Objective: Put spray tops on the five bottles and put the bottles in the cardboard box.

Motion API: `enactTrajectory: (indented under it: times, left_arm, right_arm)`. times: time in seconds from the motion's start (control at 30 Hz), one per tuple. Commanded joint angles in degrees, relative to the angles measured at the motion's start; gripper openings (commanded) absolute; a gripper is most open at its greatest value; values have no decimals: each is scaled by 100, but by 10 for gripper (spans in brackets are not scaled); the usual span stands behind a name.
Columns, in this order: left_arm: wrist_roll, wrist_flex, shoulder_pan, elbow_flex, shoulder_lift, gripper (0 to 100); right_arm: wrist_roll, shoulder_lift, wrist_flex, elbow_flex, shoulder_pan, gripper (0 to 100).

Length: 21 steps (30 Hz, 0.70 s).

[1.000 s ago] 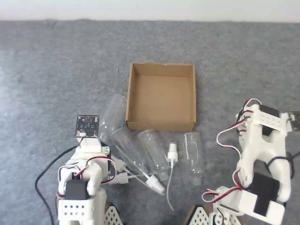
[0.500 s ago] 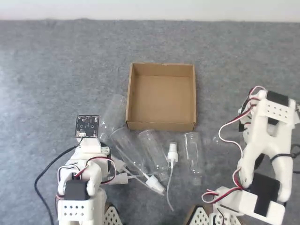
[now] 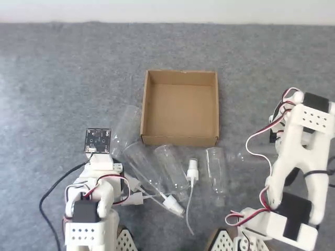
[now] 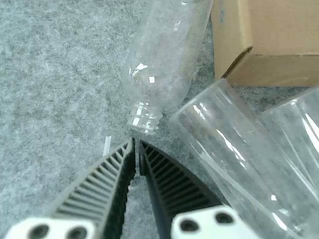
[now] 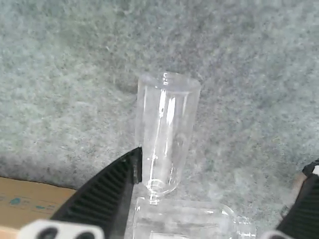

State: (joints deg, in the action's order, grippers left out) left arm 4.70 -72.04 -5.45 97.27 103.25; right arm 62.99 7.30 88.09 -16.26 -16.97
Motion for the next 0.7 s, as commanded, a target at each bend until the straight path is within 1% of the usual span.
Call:
enactTrajectory:
  times: [0.0, 0.07, 0.2, 0.27, 0.3, 0.47, 0.67]
  left_arm:
    - [-9, -26, -18, -75, 97, 14]
    - [-9, -26, -18, -75, 97, 14]
    - [-9, -26, -18, -75, 97, 14]
    - [-9, -26, -18, -75, 97, 14]
    - [-9, -26, -18, -75, 97, 14]
    - [-9, -26, -18, -75, 97, 14]
    - [-9, -26, -18, -75, 97, 14]
  right_arm:
    - [-158, 84, 154, 334, 66, 430]
    - [-686, 84, 418, 360, 66, 431]
    - [-2198, 84, 1209, 738, 40, 431]
    - [-2875, 84, 1437, 862, 22, 431]
    - [-3103, 84, 1437, 870, 22, 431]
    - [-3745, 84, 1437, 870, 57, 431]
    - [-5116, 84, 1455, 862, 48, 429]
